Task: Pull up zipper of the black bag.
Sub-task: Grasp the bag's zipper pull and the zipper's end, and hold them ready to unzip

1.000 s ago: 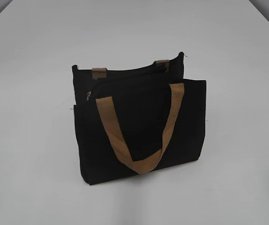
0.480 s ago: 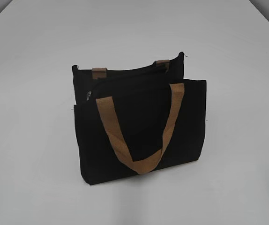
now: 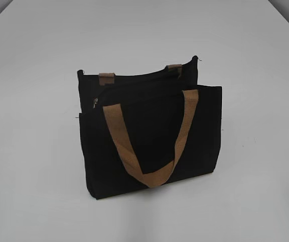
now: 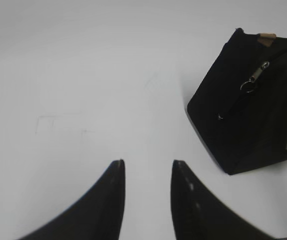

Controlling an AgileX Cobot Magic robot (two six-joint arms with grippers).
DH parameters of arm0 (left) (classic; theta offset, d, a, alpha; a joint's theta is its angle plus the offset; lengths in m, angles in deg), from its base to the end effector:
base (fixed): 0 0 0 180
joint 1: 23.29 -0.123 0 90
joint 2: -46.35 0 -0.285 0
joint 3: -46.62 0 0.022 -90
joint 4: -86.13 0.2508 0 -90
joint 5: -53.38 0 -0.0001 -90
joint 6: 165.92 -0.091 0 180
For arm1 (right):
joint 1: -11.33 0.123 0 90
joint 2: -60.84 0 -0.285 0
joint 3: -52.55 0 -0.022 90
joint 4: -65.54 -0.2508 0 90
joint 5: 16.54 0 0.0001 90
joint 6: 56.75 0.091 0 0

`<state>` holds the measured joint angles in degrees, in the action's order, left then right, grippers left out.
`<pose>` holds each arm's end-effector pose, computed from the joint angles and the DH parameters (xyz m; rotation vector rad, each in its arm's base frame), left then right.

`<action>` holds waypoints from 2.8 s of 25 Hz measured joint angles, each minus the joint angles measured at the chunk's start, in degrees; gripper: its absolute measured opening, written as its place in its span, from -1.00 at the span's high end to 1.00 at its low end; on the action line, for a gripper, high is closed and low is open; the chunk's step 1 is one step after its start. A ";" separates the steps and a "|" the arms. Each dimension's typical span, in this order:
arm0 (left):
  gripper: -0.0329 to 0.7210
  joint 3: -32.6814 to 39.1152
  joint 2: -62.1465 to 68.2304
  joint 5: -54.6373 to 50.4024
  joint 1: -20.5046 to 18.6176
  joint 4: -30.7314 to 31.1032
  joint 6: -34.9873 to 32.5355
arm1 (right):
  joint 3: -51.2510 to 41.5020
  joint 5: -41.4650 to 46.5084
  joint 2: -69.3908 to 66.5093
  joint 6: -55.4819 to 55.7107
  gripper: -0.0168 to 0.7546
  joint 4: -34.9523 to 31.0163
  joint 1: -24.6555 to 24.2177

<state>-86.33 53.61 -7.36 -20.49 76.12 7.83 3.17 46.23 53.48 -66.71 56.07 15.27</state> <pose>-0.0108 -0.0133 0.2856 0.1694 1.9929 -0.1689 -0.0074 0.0128 0.2715 -0.2617 2.0605 0.1350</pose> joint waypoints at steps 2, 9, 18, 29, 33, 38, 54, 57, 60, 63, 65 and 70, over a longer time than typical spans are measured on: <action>0.29 -0.06 0.07 0.21 0.00 -0.11 0.00 | 0.00 0.00 -0.21 0.00 0.00 0.00 0.00; 0.28 -1.29 10.65 17.18 0.00 -10.60 -7.75 | 0.98 -3.57 -13.57 -2.62 0.00 -0.32 0.00; 0.20 -1.29 41.89 29.64 0.00 -37.23 -34.46 | 1.49 -22.81 -31.22 -10.03 0.00 -6.20 6.12; 0.19 -1.29 73.85 36.40 4.53 -86.49 -85.43 | 12.25 -30.35 -55.27 -18.29 0.00 -8.88 11.61; 0.19 -1.20 80.44 34.51 6.83 -88.85 -95.93 | 17.79 -33.42 -62.71 -19.09 0.00 -9.31 13.67; 0.19 -0.41 84.00 34.60 8.13 -89.03 -96.84 | 24.26 -34.45 -71.06 -19.31 0.00 -9.50 15.96; 0.20 -5.22 84.00 68.23 5.98 -85.64 -83.89 | 27.25 -34.55 -75.89 -19.36 0.00 -9.75 17.67; 0.20 -5.22 83.64 64.04 5.98 -84.87 -83.89 | 27.25 -34.55 -75.89 -19.36 0.00 -10.08 17.67; 0.21 -5.89 82.12 46.46 5.98 -79.44 -83.45 | 27.25 -34.42 -75.89 -19.36 0.00 -10.32 17.67; 0.25 -7.07 81.43 26.62 5.98 -77.19 -78.78 | 27.25 -34.28 -75.83 -19.36 0.00 -10.39 17.67; 0.25 -7.20 81.43 14.50 5.98 -74.54 -77.39 | 27.25 -33.98 -75.83 -19.36 0.00 -10.40 17.67; 0.26 -7.26 81.40 15.35 6.03 -52.83 -61.70 | 27.25 -33.26 -75.83 -19.42 0.00 -11.34 17.67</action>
<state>-93.59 135.01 7.99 -14.46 23.30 -53.87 30.41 12.97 -22.35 -86.13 44.72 32.94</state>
